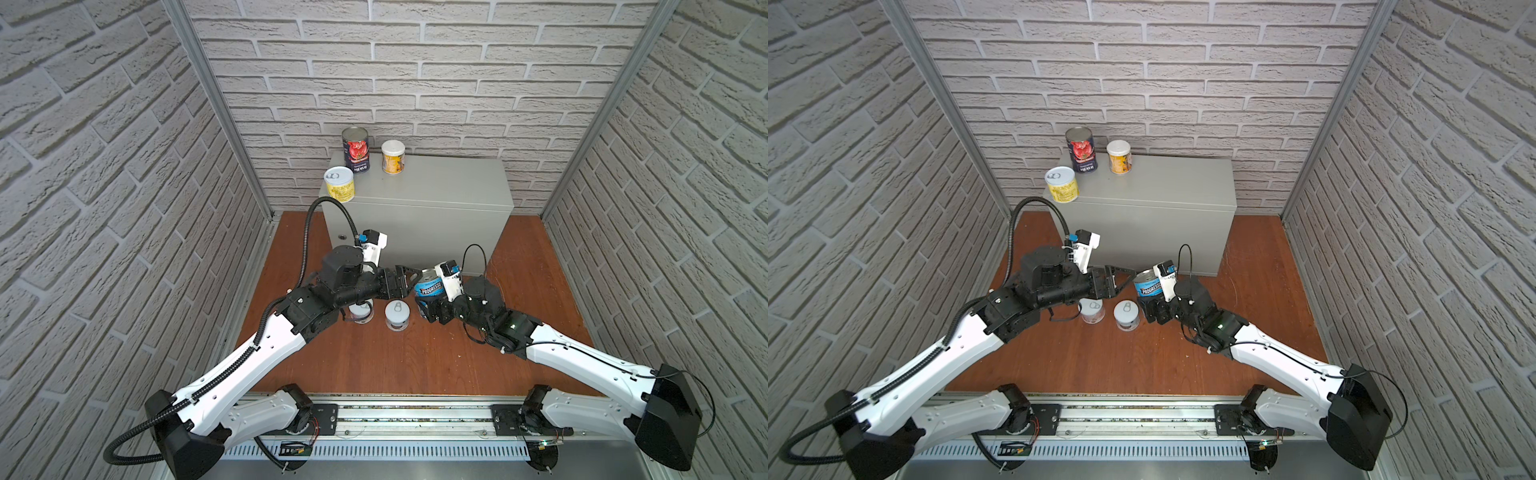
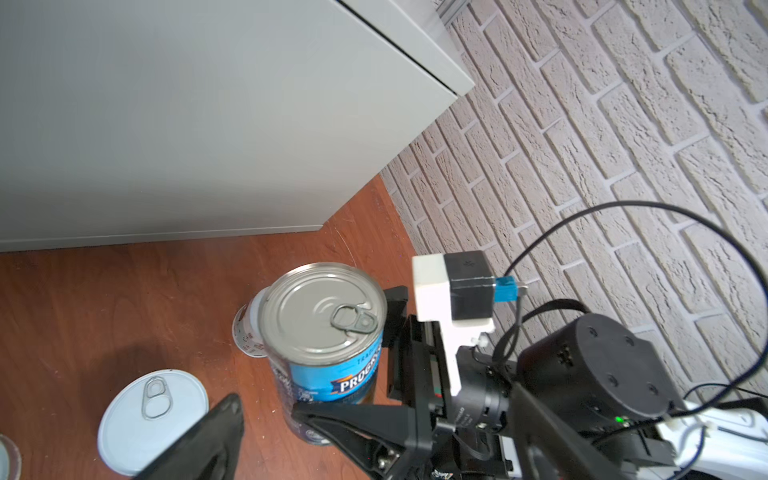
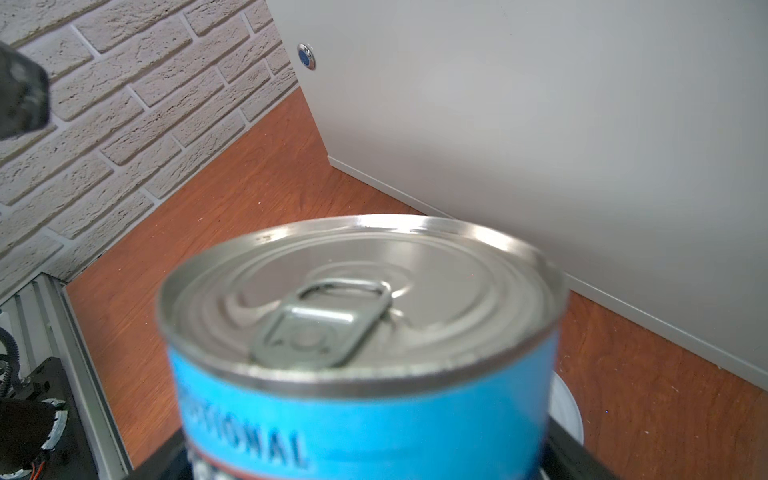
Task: Place and organize the canned foods onto the counter
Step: 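Open the left gripper and lower it while the right gripper lifts the blue can, then carry the blue can with the right gripper over the cabinet top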
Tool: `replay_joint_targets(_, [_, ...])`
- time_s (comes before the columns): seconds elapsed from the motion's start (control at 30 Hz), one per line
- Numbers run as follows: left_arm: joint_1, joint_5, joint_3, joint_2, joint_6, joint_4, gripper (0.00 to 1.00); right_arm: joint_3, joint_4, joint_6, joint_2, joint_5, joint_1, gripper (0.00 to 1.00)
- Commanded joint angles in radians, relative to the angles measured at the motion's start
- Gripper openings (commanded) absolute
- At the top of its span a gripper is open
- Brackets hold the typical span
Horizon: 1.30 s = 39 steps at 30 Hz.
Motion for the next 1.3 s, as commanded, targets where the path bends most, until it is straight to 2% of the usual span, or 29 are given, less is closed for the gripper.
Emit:
replay_joint_targets(0.0, [0.011,-0.042,-0.043,-0.048,-0.001,0.008,0.98,0.035,0.168,0.017,-0.073,0.023,0.0,0.6])
replay_joint_targets(0.27, [0.015,-0.099,-0.121,-0.132,0.052,-0.062,0.98,0.048,0.099,0.052,-0.11,0.037,0.0,0.6])
replay_joint_targets(0.4, [0.014,-0.226,-0.13,-0.203,0.135,-0.172,0.98,0.077,0.002,0.064,-0.139,0.095,0.0,0.6])
replay_joint_targets(0.63, [0.018,-0.364,-0.199,-0.293,0.216,-0.175,0.98,0.081,-0.047,0.085,-0.208,0.135,0.0,0.6])
replay_joint_targets(0.97, [0.018,-0.468,-0.322,-0.327,0.299,-0.159,0.98,0.289,-0.261,0.04,-0.174,0.21,-0.001,0.6])
replay_joint_targets(1.1, [0.018,-0.512,-0.409,-0.379,0.284,-0.107,0.98,0.374,-0.298,0.011,-0.167,0.217,-0.001,0.61])
replay_joint_targets(1.27, [0.02,-0.507,-0.599,-0.471,0.293,0.125,0.98,0.494,-0.348,-0.043,-0.136,0.199,-0.003,0.62])
